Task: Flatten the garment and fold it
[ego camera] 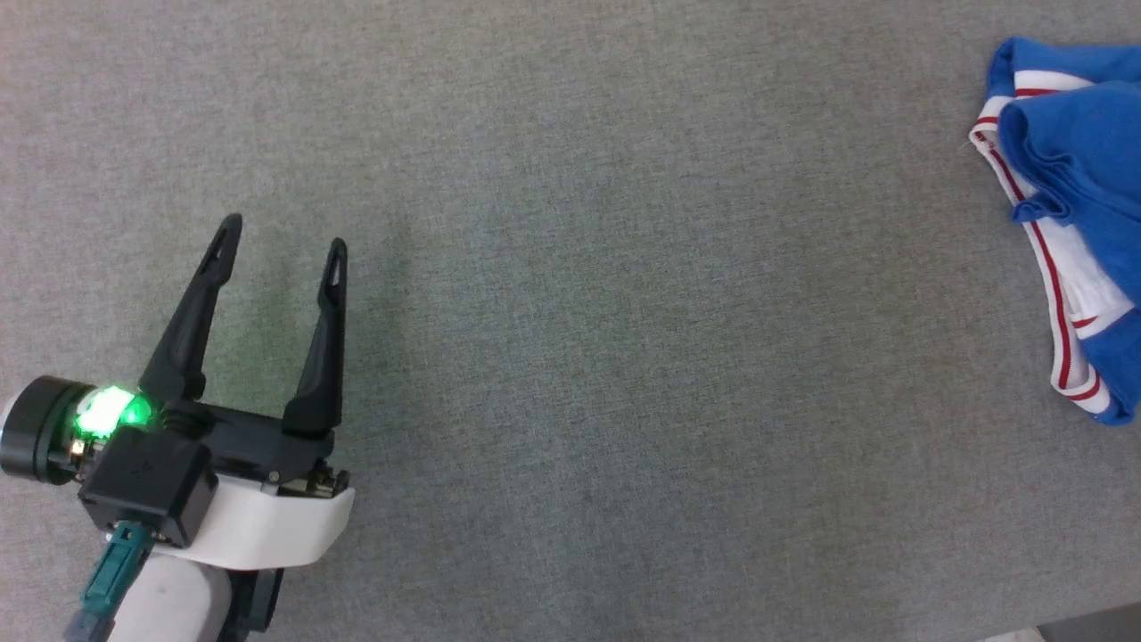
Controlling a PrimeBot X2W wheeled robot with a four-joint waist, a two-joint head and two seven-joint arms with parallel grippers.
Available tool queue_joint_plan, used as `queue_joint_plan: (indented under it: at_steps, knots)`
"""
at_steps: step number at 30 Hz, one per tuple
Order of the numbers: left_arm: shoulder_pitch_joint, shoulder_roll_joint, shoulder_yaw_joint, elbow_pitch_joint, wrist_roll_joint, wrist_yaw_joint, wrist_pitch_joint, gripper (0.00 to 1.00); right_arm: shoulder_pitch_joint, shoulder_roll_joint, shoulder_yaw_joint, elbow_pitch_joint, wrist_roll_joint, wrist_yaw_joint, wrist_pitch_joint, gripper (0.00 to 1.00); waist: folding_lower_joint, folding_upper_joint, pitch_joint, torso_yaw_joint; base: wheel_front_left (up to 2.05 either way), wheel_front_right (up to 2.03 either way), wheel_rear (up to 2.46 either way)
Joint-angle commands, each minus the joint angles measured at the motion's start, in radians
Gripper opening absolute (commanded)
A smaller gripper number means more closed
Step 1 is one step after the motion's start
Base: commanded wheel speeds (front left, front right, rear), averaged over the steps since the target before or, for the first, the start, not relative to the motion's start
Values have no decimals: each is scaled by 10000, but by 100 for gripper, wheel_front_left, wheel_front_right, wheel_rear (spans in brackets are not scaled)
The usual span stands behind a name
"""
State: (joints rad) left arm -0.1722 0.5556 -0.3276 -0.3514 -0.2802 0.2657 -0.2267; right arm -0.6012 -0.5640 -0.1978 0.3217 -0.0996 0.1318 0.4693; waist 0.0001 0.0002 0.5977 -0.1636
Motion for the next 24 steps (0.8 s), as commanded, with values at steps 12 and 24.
queue_joint_plan:
  at_steps: [12,24]
  knots:
    - [-174,-652,482,121,-518,-63,-328,100,-502,187,-318,1136,-407,-11,-910,100,-1,-2,-437,118,0,0,0]
    - [790,-1871,1232,570,-836,-482,-348,100,500,992,-150,859,529,-11,-2840,100,-1,-2,-2315,503,0,0,0]
